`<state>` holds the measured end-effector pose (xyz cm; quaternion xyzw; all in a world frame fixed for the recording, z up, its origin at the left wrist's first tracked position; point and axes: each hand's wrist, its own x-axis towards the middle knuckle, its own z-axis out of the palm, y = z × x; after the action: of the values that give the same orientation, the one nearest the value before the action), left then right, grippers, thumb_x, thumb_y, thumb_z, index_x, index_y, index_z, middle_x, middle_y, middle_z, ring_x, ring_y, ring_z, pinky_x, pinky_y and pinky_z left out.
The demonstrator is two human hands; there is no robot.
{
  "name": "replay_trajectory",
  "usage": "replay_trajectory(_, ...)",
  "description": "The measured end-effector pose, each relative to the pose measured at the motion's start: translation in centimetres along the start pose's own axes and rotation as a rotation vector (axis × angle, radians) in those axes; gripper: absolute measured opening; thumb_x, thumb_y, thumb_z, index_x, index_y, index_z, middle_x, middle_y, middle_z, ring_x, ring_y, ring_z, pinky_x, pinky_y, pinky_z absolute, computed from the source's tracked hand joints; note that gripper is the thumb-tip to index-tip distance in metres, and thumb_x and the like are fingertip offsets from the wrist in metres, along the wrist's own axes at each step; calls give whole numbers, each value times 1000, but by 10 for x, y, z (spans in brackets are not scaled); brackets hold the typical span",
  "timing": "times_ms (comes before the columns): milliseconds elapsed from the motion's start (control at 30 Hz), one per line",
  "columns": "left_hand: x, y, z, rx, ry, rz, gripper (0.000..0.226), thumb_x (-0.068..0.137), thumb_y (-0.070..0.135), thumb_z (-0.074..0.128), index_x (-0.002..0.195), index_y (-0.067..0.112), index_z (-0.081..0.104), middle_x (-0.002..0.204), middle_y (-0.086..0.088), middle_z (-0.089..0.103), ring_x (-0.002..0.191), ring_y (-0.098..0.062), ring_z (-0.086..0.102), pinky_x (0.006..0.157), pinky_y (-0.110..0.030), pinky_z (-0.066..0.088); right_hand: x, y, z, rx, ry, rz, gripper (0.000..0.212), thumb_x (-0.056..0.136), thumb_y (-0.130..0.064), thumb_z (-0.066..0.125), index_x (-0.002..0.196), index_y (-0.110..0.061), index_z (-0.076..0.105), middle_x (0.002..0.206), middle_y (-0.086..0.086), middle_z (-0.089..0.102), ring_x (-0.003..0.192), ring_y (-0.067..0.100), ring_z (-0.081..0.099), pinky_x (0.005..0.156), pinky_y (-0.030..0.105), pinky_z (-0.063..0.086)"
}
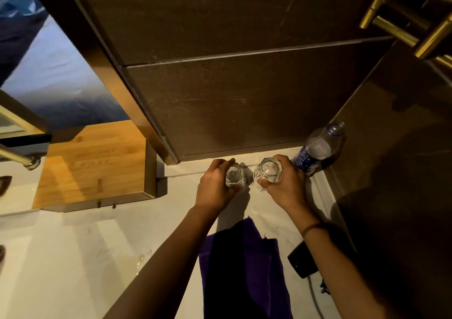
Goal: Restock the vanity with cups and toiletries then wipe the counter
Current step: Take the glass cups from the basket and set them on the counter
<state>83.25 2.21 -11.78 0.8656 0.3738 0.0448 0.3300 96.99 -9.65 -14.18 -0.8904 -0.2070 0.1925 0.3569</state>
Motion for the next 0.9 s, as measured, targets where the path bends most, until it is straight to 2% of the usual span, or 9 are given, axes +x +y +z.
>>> replay_trajectory(167, -18, -1, -2, 172, -33, 6, 76, 88, 36, 73, 154, 32, 35, 150, -4, 51, 130, -29, 55, 103, -41, 51, -20, -5, -5, -76, -20, -25, 68, 77, -16, 81, 137, -21, 48, 137, 16, 50, 127, 33, 46, 99, 37, 45)
replay_trajectory(267, -10, 1, -4, 289, -106, 7, 84, 89, 44, 71, 157, 36, 22, 155, -6, 45, 134, -33, 51, 101, -45, 52, -13, -11, -7, -187, -78, -12, 80, 81, -22, 79, 148, -22, 35, 145, 17, 46, 134, 35, 42, 105, 42, 43)
replay_trajectory(367, 3, 2, -5, 297, -305, -39, 109, 83, 51, 74, 158, 39, -3, 169, -8, 14, 152, -41, 20, 116, -56, 36, -2, -12, -7, -345, -205, 24, 111, 79, -32, 80, 157, -23, 1, 162, 15, 22, 148, 38, 22, 115, 50, 33)
replay_trajectory(433, -1, 1, -8, 298, -350, -36, 119, 81, 54, 75, 156, 39, -15, 170, -9, 0, 155, -41, 4, 120, -58, 24, -5, -12, -9, -346, -227, 41, 120, 78, -33, 80, 156, -24, -11, 164, 14, 13, 151, 38, 15, 117, 51, 29)
replay_trajectory(700, -44, -24, -24, 305, -329, 22, 103, 88, 64, 58, 156, 40, -16, 170, -8, -5, 156, -38, 3, 123, -52, 22, -46, -12, -14, -257, -179, -39, 106, 82, -28, 75, 157, -29, 1, 162, 9, 23, 145, 34, 31, 113, 48, 37)
replay_trajectory(767, -50, -27, -24, 313, -322, 6, 98, 90, 67, 52, 157, 39, -13, 170, -8, -4, 156, -39, 4, 123, -53, 23, -49, -6, -15, -266, -184, -27, 104, 83, -30, 74, 157, -30, 0, 164, 7, 19, 146, 33, 30, 113, 48, 37)
replay_trajectory(833, -85, -51, -52, 306, -299, 18, 95, 91, 66, 51, 158, 38, -11, 170, -8, -3, 156, -39, 3, 123, -52, 22, -92, -27, -8, -311, -175, -47, 102, 86, -31, 71, 157, -30, -2, 165, 7, 13, 148, 34, 25, 115, 49, 34)
replay_trajectory(900, -93, -54, -51, 289, -314, 10, 92, 93, 62, 52, 158, 37, -9, 170, -7, -2, 156, -37, 4, 124, -50, 23, -100, -25, -11, -276, -174, -26, 97, 88, -32, 70, 157, -27, 2, 164, 9, 19, 147, 34, 28, 114, 46, 34)
